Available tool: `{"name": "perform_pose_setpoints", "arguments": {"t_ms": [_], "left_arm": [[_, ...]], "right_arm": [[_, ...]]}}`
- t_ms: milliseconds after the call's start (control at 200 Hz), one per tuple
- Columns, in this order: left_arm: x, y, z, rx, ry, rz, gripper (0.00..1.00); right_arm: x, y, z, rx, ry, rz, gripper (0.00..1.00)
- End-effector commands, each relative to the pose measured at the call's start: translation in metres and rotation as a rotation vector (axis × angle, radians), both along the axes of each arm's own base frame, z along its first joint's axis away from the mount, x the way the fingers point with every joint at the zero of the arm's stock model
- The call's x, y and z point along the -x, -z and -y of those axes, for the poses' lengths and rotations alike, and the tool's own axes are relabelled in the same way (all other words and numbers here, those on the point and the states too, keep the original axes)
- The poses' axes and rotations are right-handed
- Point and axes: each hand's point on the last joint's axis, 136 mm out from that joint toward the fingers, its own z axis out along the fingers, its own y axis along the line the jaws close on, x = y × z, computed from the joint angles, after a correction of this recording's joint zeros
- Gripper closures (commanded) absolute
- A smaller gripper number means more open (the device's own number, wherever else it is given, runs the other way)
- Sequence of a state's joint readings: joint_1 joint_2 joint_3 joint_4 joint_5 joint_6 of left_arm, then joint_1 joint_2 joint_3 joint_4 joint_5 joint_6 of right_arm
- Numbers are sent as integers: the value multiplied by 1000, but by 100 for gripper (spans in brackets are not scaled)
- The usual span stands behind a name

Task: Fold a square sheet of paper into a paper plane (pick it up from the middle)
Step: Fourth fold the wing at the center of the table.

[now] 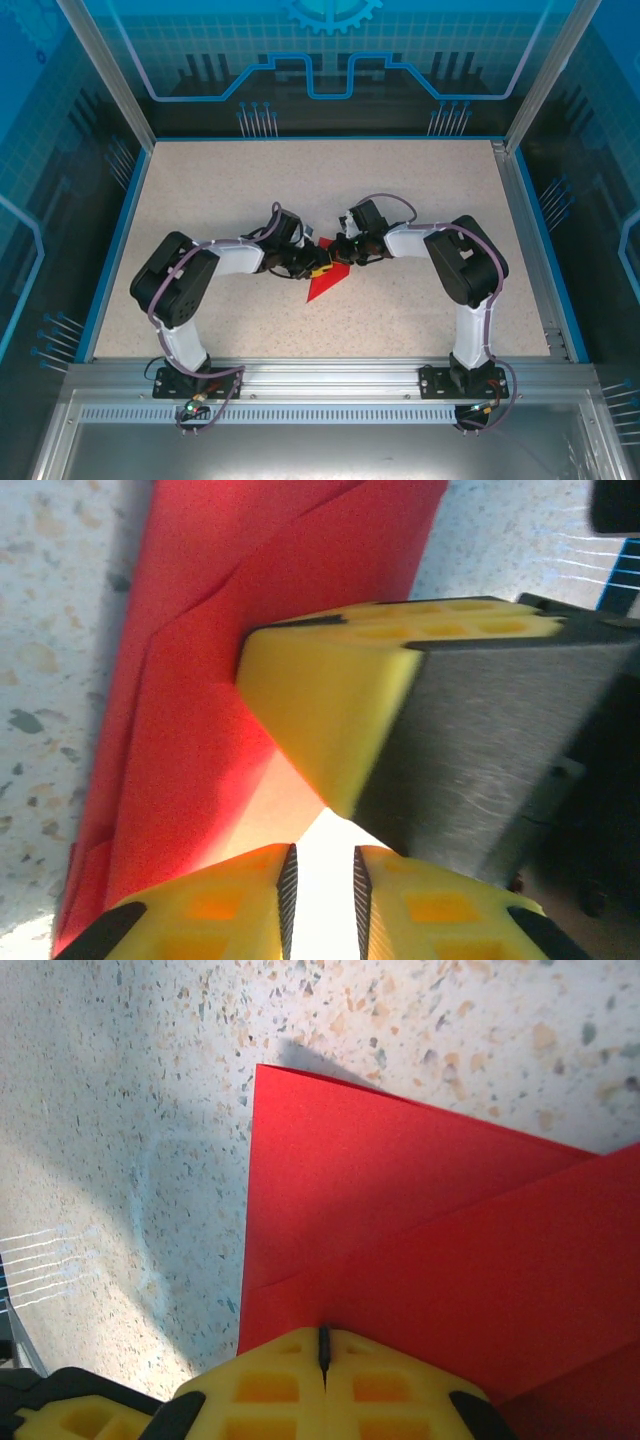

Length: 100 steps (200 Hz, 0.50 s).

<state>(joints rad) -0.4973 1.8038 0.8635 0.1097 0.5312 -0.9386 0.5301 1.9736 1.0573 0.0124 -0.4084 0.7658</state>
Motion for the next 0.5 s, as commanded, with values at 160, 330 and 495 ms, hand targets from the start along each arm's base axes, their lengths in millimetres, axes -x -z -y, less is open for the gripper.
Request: {"name": "perform_pose_setpoints", "arguments": {"t_ms": [160, 330, 495], "left_arm": [[36, 50, -18, -157, 7, -140, 83], [58, 60, -35, -206, 5, -173, 92], [74, 52, -39, -190, 43, -161, 92]], "right_arm": [[21, 56, 30, 170, 41, -111, 96], [21, 55, 32, 180, 42, -108, 96], [22, 56, 33, 188, 45, -110, 96]]}}
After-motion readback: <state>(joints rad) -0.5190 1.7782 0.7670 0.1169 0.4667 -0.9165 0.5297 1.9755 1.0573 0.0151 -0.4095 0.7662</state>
